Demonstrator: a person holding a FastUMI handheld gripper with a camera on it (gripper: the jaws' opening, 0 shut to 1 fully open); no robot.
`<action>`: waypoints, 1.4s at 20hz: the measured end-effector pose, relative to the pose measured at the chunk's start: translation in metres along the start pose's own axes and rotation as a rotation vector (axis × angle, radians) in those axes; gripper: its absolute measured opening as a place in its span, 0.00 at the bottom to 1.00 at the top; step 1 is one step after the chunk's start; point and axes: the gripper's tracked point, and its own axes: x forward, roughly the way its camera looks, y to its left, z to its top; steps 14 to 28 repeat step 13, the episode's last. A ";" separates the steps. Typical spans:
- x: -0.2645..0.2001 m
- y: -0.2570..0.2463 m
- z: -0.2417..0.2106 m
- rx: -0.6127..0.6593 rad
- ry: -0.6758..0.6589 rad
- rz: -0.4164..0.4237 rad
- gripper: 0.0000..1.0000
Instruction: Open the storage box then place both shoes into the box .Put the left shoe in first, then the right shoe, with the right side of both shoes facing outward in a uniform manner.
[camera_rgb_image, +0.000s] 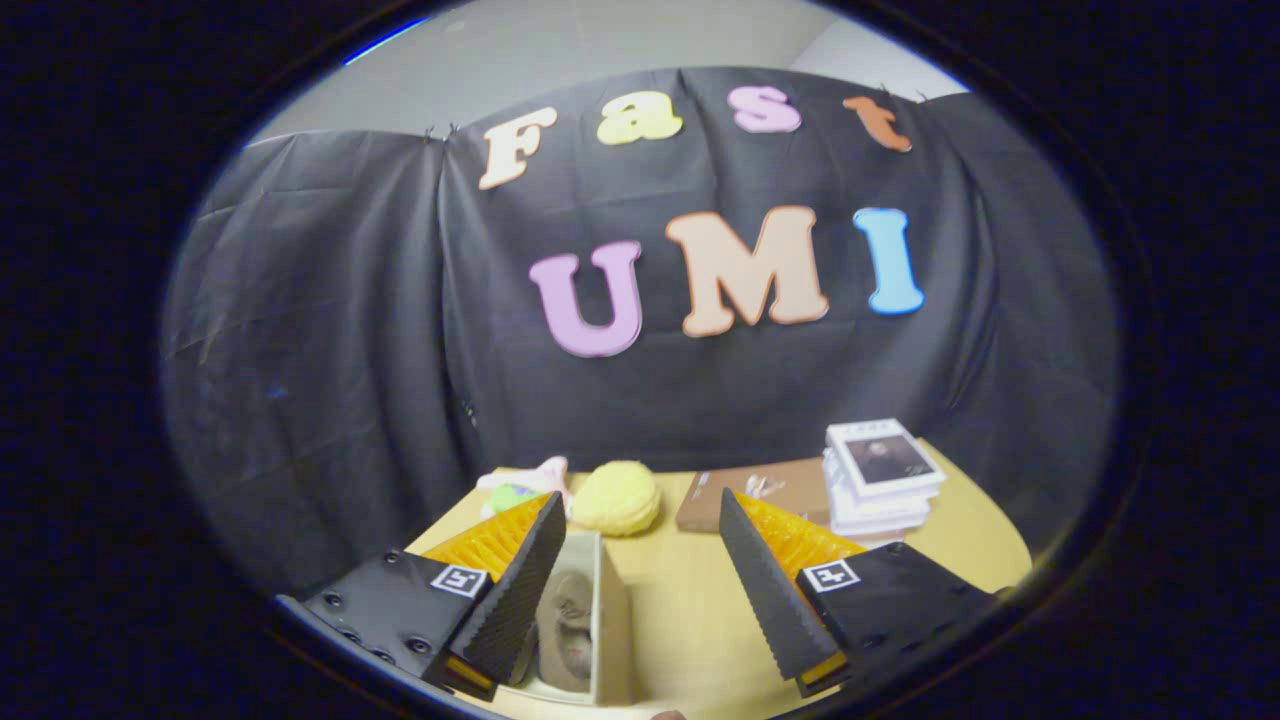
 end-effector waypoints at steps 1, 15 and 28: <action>-0.006 -0.013 0.013 -0.019 -0.048 -0.020 0.98; -0.066 -0.097 0.035 -0.049 -0.143 -0.173 0.98; -0.066 -0.097 0.035 -0.049 -0.143 -0.173 0.98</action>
